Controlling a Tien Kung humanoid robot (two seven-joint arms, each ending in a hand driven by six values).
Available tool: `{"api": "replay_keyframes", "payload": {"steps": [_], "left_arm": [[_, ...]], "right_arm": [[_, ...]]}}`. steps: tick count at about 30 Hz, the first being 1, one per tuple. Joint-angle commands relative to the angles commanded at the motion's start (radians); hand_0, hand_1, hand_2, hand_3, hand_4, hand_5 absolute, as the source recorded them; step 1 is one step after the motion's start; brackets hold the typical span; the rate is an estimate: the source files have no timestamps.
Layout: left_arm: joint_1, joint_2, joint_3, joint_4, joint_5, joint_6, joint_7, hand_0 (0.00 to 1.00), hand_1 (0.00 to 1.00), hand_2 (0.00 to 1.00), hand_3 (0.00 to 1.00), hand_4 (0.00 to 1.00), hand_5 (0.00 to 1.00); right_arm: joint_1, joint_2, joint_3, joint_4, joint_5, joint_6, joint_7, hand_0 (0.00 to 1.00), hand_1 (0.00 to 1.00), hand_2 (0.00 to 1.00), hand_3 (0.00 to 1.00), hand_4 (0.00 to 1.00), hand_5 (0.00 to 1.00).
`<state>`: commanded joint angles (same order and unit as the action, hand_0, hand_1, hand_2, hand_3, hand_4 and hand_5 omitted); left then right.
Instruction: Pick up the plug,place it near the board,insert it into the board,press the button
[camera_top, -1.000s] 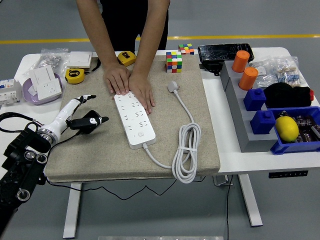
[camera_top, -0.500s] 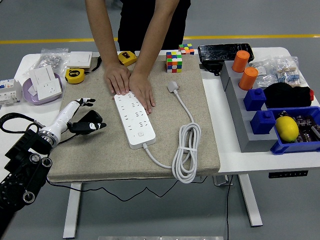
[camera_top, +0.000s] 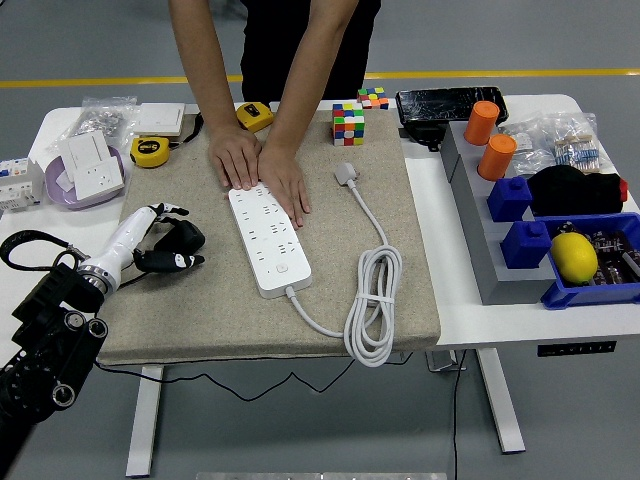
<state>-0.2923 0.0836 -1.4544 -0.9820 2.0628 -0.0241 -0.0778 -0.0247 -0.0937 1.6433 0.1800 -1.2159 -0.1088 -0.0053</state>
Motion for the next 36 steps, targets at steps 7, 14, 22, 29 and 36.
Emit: {"api": "replay_keyframes", "payload": {"steps": [7, 14, 22, 29, 36], "left_arm": [[0.002, 0.002, -0.006, -0.002, 0.031, 0.026, -0.008, 0.781, 0.711, 0.609, 0.561, 0.998, 0.250], [0.006, 0.003, -0.005, 0.001, 0.066, 0.042, -0.013, 0.747, 0.671, 0.573, 0.522, 0.998, 0.247], [0.001, 0.002, -0.007, 0.026, 0.110, 0.113, -0.033, 0.672, 0.588, 0.443, 0.440, 0.998, 0.220], [-0.004, 0.005, -0.007, 0.044, 0.135, 0.161, -0.056, 0.587, 0.477, 0.379, 0.424, 0.838, 0.193], [-0.007, 0.006, -0.007, 0.053, 0.151, 0.159, -0.064, 0.536, 0.418, 0.369, 0.436, 0.700, 0.178]], "right_arm": [[-0.001, 0.000, 0.001, 0.000, -0.002, 0.000, 0.000, 0.980, 0.925, 0.864, 0.856, 0.998, 0.998], [-0.001, 0.000, 0.003, 0.000, -0.002, 0.000, 0.001, 0.980, 0.925, 0.864, 0.855, 0.998, 0.998], [0.001, 0.001, 0.003, 0.000, 0.000, 0.000, 0.002, 0.980, 0.926, 0.864, 0.854, 0.998, 0.998], [0.001, 0.001, 0.004, 0.000, 0.002, -0.001, 0.002, 0.981, 0.925, 0.864, 0.855, 0.998, 0.998], [0.001, 0.002, 0.007, 0.000, 0.001, -0.001, 0.003, 0.979, 0.926, 0.864, 0.853, 0.998, 0.998]]}}
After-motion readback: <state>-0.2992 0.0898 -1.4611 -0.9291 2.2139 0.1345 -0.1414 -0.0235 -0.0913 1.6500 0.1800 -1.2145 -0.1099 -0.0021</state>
